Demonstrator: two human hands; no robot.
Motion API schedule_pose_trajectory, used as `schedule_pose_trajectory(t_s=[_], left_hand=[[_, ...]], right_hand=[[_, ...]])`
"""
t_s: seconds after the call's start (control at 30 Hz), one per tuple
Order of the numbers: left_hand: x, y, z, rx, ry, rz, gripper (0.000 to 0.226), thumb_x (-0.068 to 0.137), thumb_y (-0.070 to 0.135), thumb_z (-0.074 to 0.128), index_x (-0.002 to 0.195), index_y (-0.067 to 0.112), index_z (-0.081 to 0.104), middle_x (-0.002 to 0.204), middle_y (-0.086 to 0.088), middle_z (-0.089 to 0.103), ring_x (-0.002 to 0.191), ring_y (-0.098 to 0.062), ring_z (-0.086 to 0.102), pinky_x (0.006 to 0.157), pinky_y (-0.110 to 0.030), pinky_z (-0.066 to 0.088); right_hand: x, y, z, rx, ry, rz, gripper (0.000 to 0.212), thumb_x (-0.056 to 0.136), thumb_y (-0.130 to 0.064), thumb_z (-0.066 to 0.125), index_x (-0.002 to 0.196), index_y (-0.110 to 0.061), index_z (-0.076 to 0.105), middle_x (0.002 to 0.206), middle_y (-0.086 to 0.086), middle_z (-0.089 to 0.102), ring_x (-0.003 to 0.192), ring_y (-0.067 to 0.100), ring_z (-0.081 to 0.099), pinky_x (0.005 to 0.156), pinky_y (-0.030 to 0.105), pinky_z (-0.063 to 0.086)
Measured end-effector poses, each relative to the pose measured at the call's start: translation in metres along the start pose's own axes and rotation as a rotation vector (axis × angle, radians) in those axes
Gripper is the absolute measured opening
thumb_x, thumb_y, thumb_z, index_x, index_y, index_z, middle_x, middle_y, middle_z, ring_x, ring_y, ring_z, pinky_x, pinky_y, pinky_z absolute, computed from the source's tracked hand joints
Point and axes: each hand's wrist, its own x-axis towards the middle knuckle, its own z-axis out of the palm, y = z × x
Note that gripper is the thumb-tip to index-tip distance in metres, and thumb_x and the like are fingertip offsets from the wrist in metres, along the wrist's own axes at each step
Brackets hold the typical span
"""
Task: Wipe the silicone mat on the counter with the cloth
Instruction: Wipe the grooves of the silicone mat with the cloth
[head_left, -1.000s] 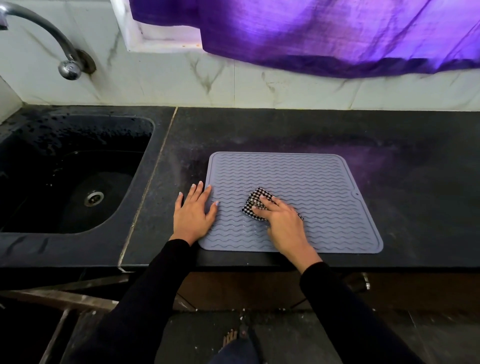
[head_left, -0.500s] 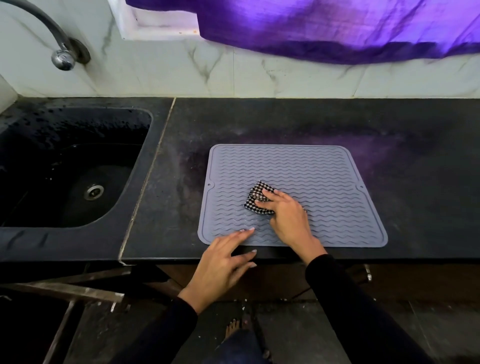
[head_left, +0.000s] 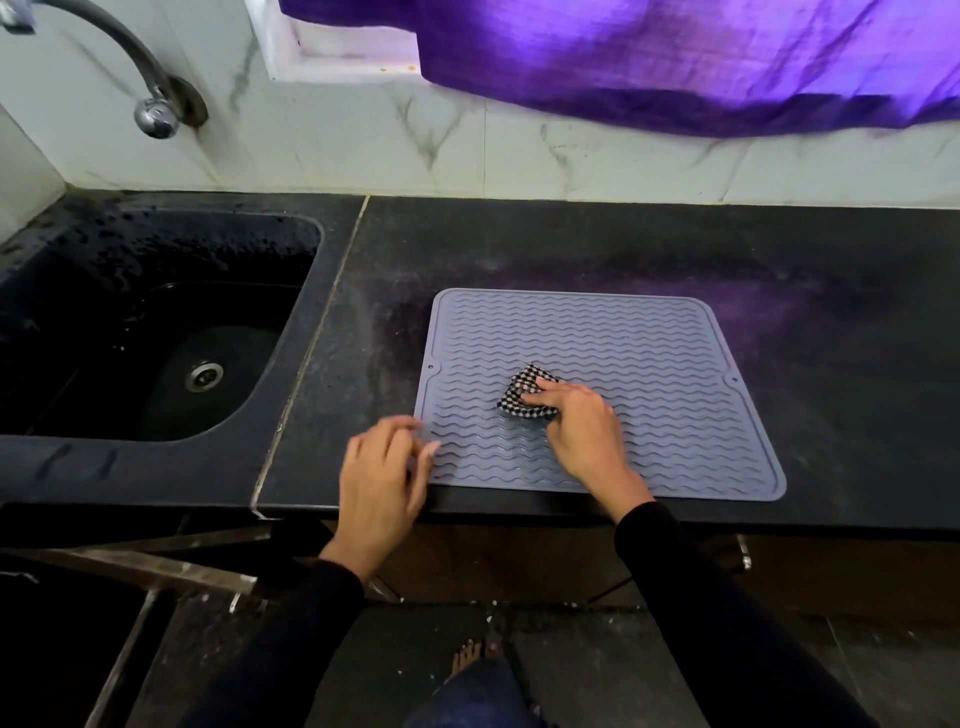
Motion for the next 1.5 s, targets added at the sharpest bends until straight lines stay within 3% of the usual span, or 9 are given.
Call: schedule_pose_trajectory(t_s=[0.17,0.3,0.5,0.63,0.83,1.03,1.13,1.33,1.5], left_hand=[[0.038,-0.016,0.016,0.109,-0.225,-0.021,0.044,0.091,0.048,0.032,0.11,0.018,0.059,0.14,-0.006,0.046,0.131,-0.023,0.04,0.1,-0.038,0.033],[0.057,-0.031,0.037,0.142,-0.413,-0.043,0.063,0.09,0.047,0.007,0.147,0.023,0.02,0.156,-0.004,0.015,0.144,-0.02,0.012,0.116,-0.046,0.013],[0.061,-0.041,0.046,0.187,-0.542,-0.069,0.071,0.082,0.051,-0.01,0.148,0.028,0.005,0.157,0.005,0.0,0.145,-0.013,-0.001,0.116,-0.04,-0.002],[0.061,-0.04,0.044,0.182,-0.526,-0.067,0.07,0.083,0.049,-0.01,0.148,0.027,0.005,0.157,0.005,0.001,0.144,-0.012,-0.001,0.117,-0.04,-0.001],[0.061,-0.04,0.045,0.165,-0.511,-0.073,0.07,0.083,0.049,-0.01,0.148,0.028,0.006,0.157,0.005,0.003,0.144,-0.011,0.001,0.117,-0.04,0.001],[0.06,-0.04,0.046,0.181,-0.502,-0.058,0.068,0.084,0.047,-0.009,0.148,0.028,0.005,0.157,0.005,0.002,0.144,-0.011,0.0,0.117,-0.04,0.0],[0.059,-0.04,0.047,0.192,-0.486,-0.054,0.065,0.087,0.045,-0.005,0.148,0.027,0.007,0.157,0.004,0.005,0.144,-0.012,0.003,0.116,-0.039,0.002],[0.059,-0.04,0.047,0.17,-0.462,-0.057,0.064,0.088,0.045,-0.002,0.148,0.025,0.009,0.156,0.004,0.007,0.143,-0.01,0.003,0.115,-0.038,0.0],[0.059,-0.035,0.049,0.186,-0.459,-0.081,0.067,0.086,0.044,-0.005,0.148,0.021,0.01,0.157,0.001,0.007,0.145,-0.016,0.004,0.115,-0.041,-0.002]], right_hand=[[-0.014,-0.021,0.022,-0.067,-0.01,-0.118,0.054,0.083,0.003,0.052,0.128,-0.027,0.055,0.143,-0.005,0.045,0.134,0.02,0.038,0.113,0.034,0.025],[-0.024,-0.012,0.04,-0.297,0.089,-0.326,0.048,0.073,-0.003,0.05,0.114,-0.023,0.067,0.127,0.004,0.061,0.115,0.029,0.058,0.098,0.045,0.045],[-0.015,0.006,0.019,-0.381,0.006,-0.454,0.051,0.066,-0.007,0.073,0.111,-0.029,0.068,0.129,-0.002,0.06,0.118,0.026,0.057,0.098,0.045,0.043],[-0.007,0.011,-0.008,-0.328,-0.135,-0.231,0.056,0.083,-0.002,0.051,0.123,-0.041,0.056,0.141,-0.014,0.047,0.126,0.018,0.048,0.097,0.034,0.041],[0.031,0.011,-0.03,0.707,0.027,0.354,0.038,0.087,0.0,0.047,0.112,-0.018,0.069,0.1,0.007,0.071,0.083,0.021,0.062,0.072,0.029,0.047],[0.007,-0.041,0.025,0.075,-0.022,-0.002,0.055,0.084,0.003,0.05,0.133,-0.021,0.049,0.142,-0.003,0.046,0.128,0.019,0.045,0.109,0.034,0.036],[-0.003,-0.043,0.043,-0.284,0.015,-0.187,0.049,0.081,-0.01,0.036,0.119,-0.023,0.064,0.129,-0.003,0.06,0.118,0.018,0.057,0.097,0.034,0.045],[0.0,0.004,0.019,-0.327,0.029,-0.302,0.058,0.057,-0.004,0.075,0.104,-0.037,0.069,0.118,-0.016,0.065,0.11,0.012,0.062,0.094,0.039,0.047],[0.019,0.038,-0.005,0.143,0.003,-0.012,0.062,0.074,0.017,0.043,0.111,-0.027,0.067,0.129,-0.011,0.057,0.128,0.01,0.047,0.109,0.032,0.036]])
